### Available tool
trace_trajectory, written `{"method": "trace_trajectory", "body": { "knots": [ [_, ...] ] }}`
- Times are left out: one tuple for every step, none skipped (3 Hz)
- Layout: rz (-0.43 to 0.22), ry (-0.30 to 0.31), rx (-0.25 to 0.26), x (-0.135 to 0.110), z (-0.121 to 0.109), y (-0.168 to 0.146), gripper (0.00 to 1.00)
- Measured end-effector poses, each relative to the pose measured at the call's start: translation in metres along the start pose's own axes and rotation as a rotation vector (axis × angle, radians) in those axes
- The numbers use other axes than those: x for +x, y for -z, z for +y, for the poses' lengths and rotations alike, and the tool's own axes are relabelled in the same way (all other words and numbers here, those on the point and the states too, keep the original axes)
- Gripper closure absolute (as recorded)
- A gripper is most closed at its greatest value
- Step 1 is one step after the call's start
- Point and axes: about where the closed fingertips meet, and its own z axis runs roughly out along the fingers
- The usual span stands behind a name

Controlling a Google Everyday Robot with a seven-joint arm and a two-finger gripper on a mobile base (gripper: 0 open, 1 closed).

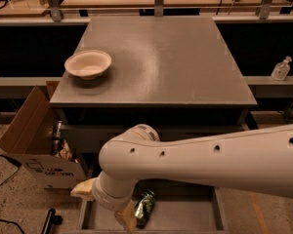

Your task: Pick green can from middle drawer and place on counter

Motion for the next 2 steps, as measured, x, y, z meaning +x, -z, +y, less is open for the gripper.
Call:
{"method": "trace_trajectory", "body": {
  "knots": [
    [0.009, 0.028, 0.008, 0.004, -0.003, -0.015, 0.0],
    [0.016, 0.097, -0.013, 0.007, -0.01, -0.059, 0.0]
  ]
}}
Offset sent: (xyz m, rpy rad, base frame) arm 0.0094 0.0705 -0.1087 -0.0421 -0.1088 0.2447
